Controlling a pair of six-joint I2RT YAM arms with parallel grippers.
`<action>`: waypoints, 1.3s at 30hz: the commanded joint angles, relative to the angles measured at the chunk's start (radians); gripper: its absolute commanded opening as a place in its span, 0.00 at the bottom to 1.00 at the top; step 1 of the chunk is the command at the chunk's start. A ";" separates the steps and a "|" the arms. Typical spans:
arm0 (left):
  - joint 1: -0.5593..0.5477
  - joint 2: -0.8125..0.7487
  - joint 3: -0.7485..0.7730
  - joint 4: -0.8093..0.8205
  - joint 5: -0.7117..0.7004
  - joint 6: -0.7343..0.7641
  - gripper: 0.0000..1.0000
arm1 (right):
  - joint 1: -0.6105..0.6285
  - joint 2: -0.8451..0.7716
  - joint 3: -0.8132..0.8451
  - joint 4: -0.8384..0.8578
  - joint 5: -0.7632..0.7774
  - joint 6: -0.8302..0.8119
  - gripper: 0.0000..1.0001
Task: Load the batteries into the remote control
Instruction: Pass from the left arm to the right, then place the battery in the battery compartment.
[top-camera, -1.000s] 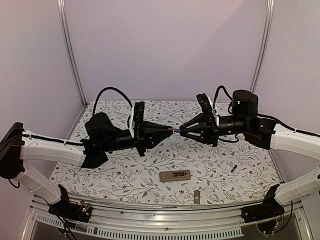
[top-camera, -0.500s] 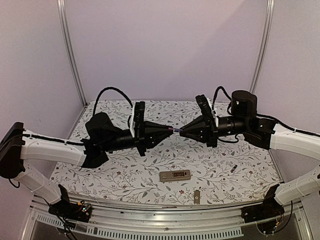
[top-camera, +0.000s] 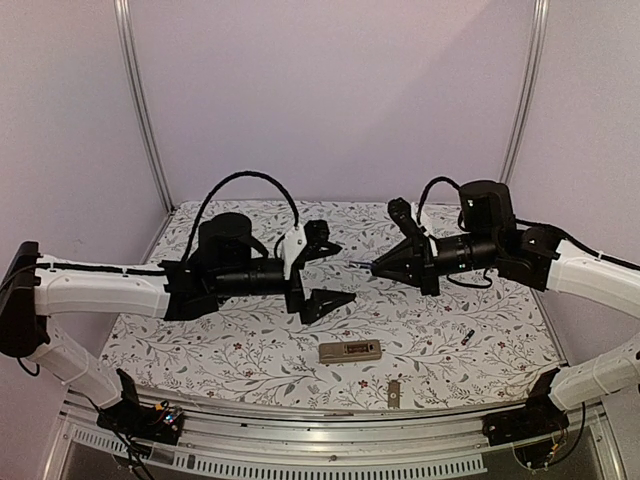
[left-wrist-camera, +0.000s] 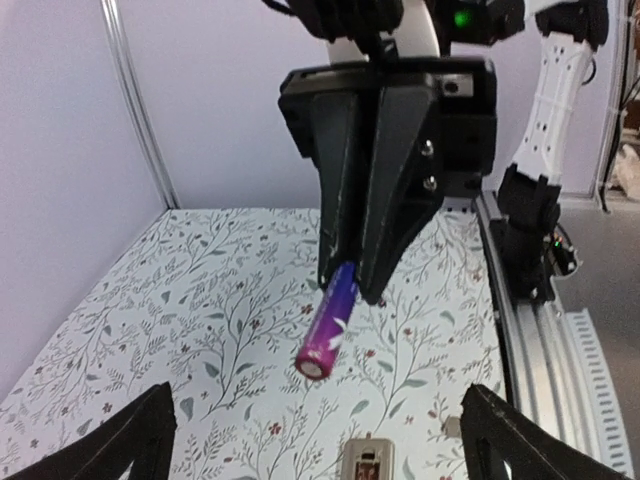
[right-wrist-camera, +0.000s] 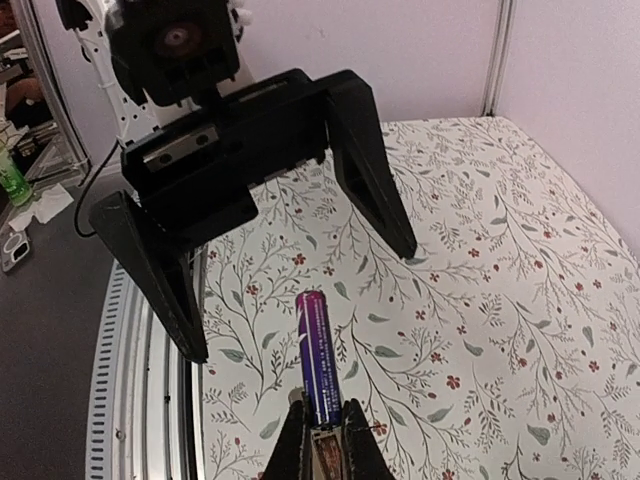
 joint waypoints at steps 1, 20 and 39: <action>0.010 0.027 0.032 -0.439 -0.135 0.279 1.00 | -0.033 0.034 0.004 -0.315 0.215 -0.163 0.00; 0.043 0.255 -0.132 -0.231 -0.009 0.341 0.97 | 0.073 0.376 0.022 -0.387 0.301 -0.374 0.00; 0.044 0.363 -0.142 -0.127 0.010 0.328 0.72 | 0.106 0.437 0.031 -0.338 0.351 -0.385 0.00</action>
